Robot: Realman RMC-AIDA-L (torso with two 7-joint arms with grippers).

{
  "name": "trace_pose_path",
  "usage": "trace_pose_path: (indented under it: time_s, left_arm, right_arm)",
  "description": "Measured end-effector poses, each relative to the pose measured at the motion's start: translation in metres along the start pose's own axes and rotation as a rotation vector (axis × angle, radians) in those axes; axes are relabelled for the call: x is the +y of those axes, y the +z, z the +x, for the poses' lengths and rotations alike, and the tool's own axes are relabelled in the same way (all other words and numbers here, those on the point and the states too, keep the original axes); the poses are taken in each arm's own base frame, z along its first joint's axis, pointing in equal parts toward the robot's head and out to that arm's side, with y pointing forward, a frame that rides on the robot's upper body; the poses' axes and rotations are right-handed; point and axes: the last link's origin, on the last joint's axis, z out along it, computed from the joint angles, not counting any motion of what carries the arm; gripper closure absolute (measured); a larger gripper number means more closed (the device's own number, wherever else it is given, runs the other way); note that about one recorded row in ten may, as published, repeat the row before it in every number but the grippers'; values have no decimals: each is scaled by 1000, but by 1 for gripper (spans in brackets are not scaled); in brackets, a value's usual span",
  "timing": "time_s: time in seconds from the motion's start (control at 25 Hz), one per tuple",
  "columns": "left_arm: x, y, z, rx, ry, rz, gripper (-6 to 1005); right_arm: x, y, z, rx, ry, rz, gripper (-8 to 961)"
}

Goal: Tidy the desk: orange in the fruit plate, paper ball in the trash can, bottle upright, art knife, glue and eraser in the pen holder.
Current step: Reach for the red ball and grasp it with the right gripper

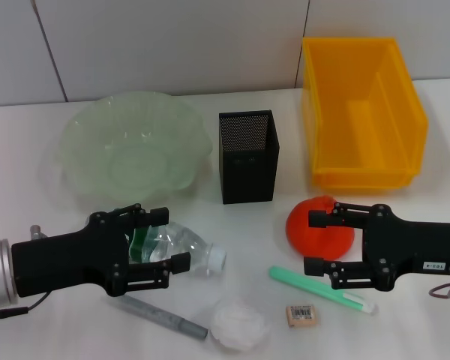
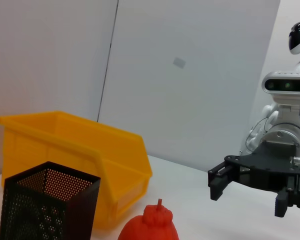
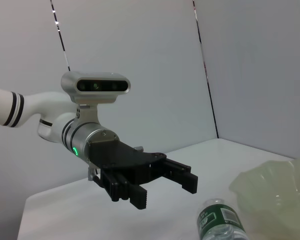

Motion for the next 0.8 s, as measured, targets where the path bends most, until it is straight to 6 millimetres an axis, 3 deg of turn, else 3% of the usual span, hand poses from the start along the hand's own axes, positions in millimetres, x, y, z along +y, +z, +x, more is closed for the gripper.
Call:
trace_pose_path:
  time_s: [0.8]
  left_arm:
    - [0,1,1,15,19,8,140]
  right_arm:
    - [1,1,1,-5,3,4,173]
